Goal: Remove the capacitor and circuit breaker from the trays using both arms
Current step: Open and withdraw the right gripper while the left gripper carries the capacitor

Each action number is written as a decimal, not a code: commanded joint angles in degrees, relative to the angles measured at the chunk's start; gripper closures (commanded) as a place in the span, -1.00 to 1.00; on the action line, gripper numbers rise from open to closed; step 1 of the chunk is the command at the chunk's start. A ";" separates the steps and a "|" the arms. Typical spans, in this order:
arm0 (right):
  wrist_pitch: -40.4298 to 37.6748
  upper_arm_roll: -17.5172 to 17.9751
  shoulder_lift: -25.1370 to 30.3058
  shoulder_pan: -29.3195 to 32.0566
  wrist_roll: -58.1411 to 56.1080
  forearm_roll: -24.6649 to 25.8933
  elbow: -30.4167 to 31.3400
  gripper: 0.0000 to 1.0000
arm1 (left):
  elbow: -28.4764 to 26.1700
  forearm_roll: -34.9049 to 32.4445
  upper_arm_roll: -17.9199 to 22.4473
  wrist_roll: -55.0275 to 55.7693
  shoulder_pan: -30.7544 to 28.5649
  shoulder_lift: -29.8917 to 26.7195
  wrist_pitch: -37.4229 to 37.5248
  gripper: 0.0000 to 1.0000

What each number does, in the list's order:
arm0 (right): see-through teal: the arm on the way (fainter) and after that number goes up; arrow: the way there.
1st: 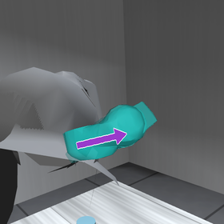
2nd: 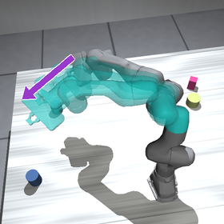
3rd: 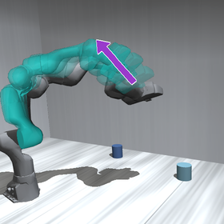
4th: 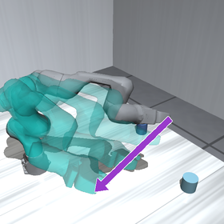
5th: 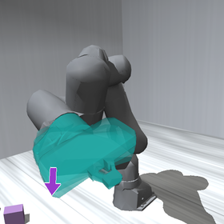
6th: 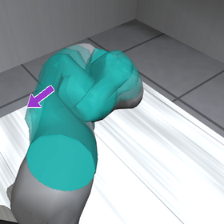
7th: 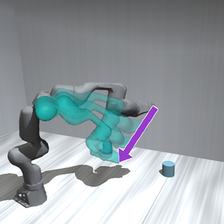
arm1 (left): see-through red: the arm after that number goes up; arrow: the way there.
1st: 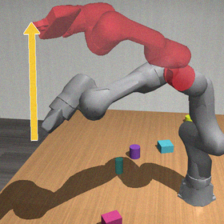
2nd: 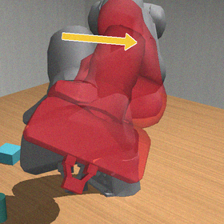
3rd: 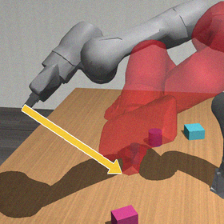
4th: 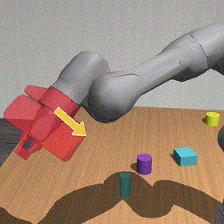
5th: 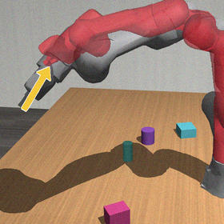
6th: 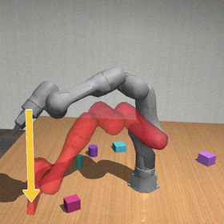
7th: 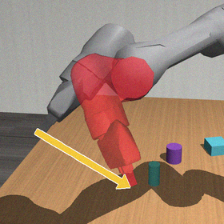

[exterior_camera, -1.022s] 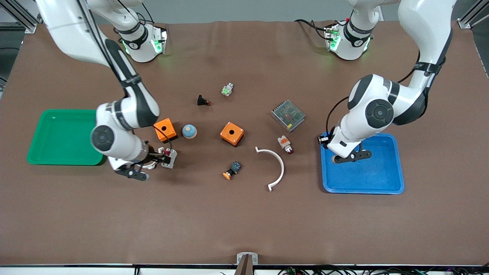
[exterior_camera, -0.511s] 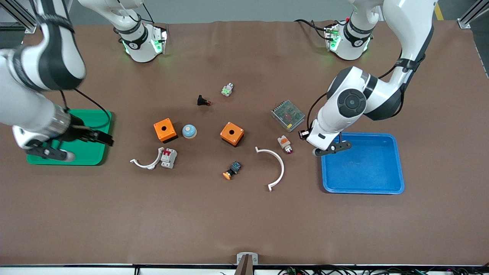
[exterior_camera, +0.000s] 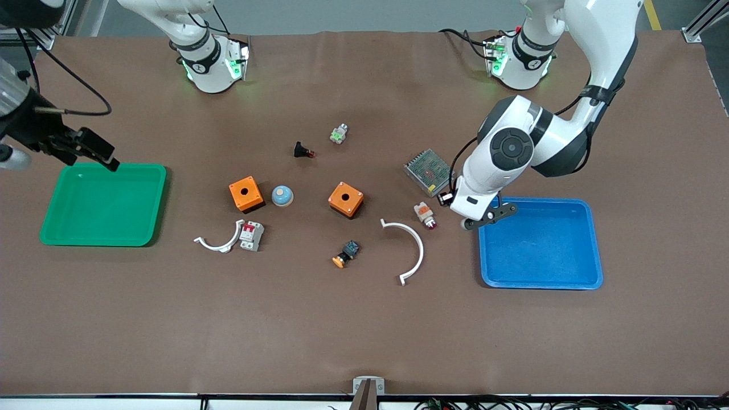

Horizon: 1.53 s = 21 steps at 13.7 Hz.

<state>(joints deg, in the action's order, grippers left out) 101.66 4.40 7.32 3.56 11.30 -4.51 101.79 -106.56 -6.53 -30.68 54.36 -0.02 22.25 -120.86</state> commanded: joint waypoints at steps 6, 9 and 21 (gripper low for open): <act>-4.28 0.70 -6.69 0.66 -1.10 2.67 -12.30 -1.00 | 0.30 -0.94 0.45 2.95 -1.73 1.22 2.91 1.00; -2.80 0.52 -8.37 1.01 -2.68 2.67 -11.71 -1.00 | 0.65 -0.94 0.45 2.95 -1.82 1.31 2.83 1.00; -5.25 0.26 -0.55 2.42 -6.99 2.49 -5.99 -1.00 | 4.78 -1.29 0.71 3.04 1.52 5.08 1.68 1.00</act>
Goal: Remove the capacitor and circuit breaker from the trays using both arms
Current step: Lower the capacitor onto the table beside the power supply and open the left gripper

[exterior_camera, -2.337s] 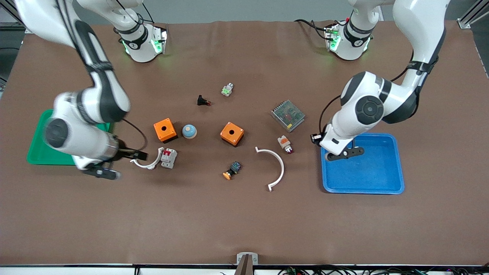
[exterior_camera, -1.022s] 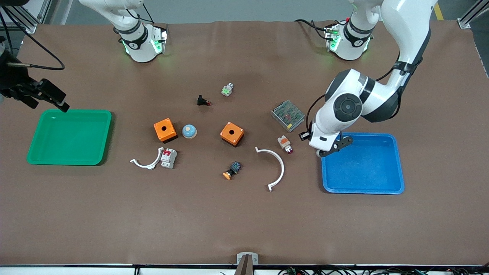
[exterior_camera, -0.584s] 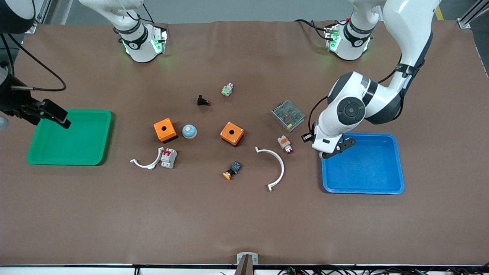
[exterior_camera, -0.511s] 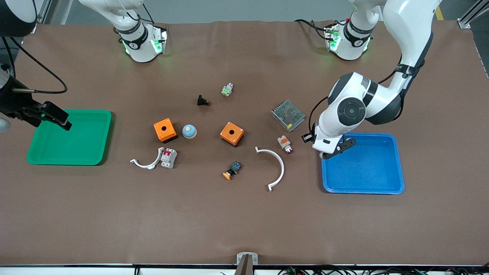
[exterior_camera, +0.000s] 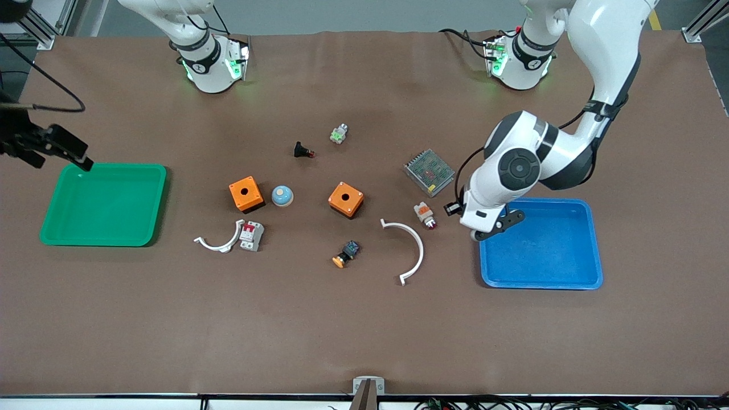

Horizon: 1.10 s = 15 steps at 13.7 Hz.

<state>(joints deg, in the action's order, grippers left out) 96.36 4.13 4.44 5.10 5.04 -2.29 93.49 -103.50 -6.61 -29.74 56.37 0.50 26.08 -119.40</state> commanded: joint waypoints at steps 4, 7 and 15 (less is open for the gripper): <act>-0.12 0.35 -0.12 1.31 -1.35 0.70 -3.03 -1.00 | 4.36 -0.60 -0.41 2.25 6.34 6.07 -3.02 0.99; -0.21 0.44 -1.71 1.84 -1.53 2.45 -4.71 -1.00 | 4.36 -1.03 -0.32 7.86 10.91 9.77 -10.05 0.98; -1.96 0.53 -4.26 1.49 -1.44 3.34 -7.00 -1.00 | 2.87 -2.53 0.29 10.87 16.47 16.36 -13.14 0.64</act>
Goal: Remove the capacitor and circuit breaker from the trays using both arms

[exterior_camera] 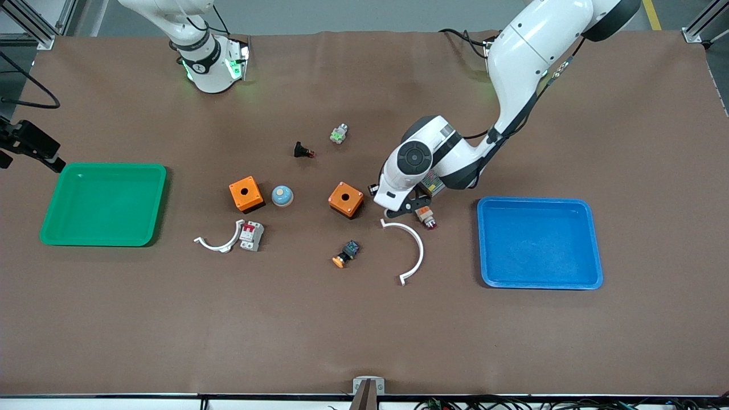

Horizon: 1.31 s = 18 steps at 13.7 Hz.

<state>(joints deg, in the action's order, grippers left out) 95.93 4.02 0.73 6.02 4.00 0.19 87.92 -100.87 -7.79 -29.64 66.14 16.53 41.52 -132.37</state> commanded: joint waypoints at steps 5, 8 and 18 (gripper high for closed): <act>-1.88 0.64 -0.47 0.65 -0.31 0.87 -1.26 -1.00 | 0.84 -1.35 0.54 3.38 -1.32 -2.04 1.58 -1.00; -1.88 0.64 -0.47 0.66 -0.31 0.78 -1.17 -1.00 | 4.52 -3.19 0.89 2.77 -5.44 -9.94 10.08 -1.00; -1.97 0.64 -0.47 0.83 -0.40 0.78 -1.08 -1.00 | 18.16 -6.28 0.63 -29.45 -24.25 -26.04 34.62 -1.00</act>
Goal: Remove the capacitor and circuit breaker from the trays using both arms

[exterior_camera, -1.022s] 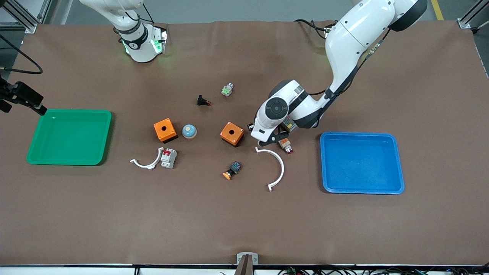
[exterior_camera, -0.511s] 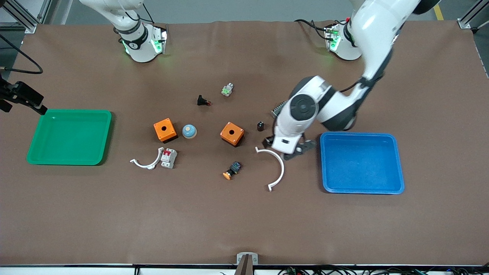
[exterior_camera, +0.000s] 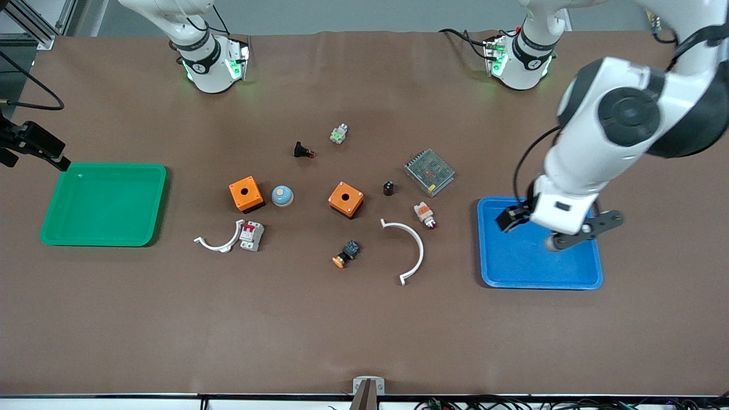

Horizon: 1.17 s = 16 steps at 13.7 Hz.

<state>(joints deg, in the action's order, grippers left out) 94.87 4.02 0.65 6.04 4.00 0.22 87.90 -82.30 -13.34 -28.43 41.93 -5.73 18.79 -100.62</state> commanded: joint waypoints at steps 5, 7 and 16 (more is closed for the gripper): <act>-0.74 0.55 -0.30 0.82 -0.40 0.75 -0.53 -1.00 | -1.37 4.18 4.65 -23.16 -4.66 -11.91 9.20 -1.00; -0.82 0.55 -0.30 0.82 -0.40 0.75 -0.53 -1.00 | -5.22 8.22 13.71 -28.90 0.61 -16.31 10.26 -1.00; -0.65 0.63 -0.30 1.26 -0.49 0.58 -0.01 -1.00 | -11.83 10.53 21.22 -32.88 4.67 -23.10 11.50 -1.00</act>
<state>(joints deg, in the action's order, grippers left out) 94.64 3.92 0.41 6.47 4.00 0.24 88.15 -92.91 -4.07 -7.02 10.19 -0.51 -2.38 -89.43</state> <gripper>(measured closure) 0.000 0.000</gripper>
